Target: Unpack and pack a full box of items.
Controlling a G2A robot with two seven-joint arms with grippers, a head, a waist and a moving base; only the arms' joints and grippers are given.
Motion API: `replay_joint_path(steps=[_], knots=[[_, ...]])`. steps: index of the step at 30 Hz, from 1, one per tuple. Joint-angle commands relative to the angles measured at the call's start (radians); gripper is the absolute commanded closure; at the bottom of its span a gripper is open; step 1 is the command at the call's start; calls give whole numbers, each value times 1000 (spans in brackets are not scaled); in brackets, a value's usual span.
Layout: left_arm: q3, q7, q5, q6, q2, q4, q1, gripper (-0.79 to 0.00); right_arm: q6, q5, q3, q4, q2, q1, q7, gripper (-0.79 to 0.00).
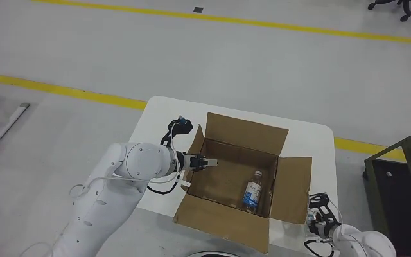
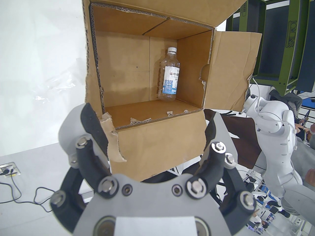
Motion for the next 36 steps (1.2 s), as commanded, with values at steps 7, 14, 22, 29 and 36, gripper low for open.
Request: replay_joint_path(steps=[7,14,22,29,36], knots=[[0,0,0,0,0,0,0,-785,3,-4,-17,27,-1,14,-9,-363],[0,0,0,0,0,0,0,-785,4,-12,-26,51,-2,25,-17,-372],[0,0,0,0,0,0,0,-785,10,-25,-54,93,-4,52,-23,-348],[0,0,0,0,0,0,0,-785,8,-33,-66,104,-4,69,-19,-123],[0,0,0,0,0,0,0,-785,18,5,-34,108,-4,85,-38,0]])
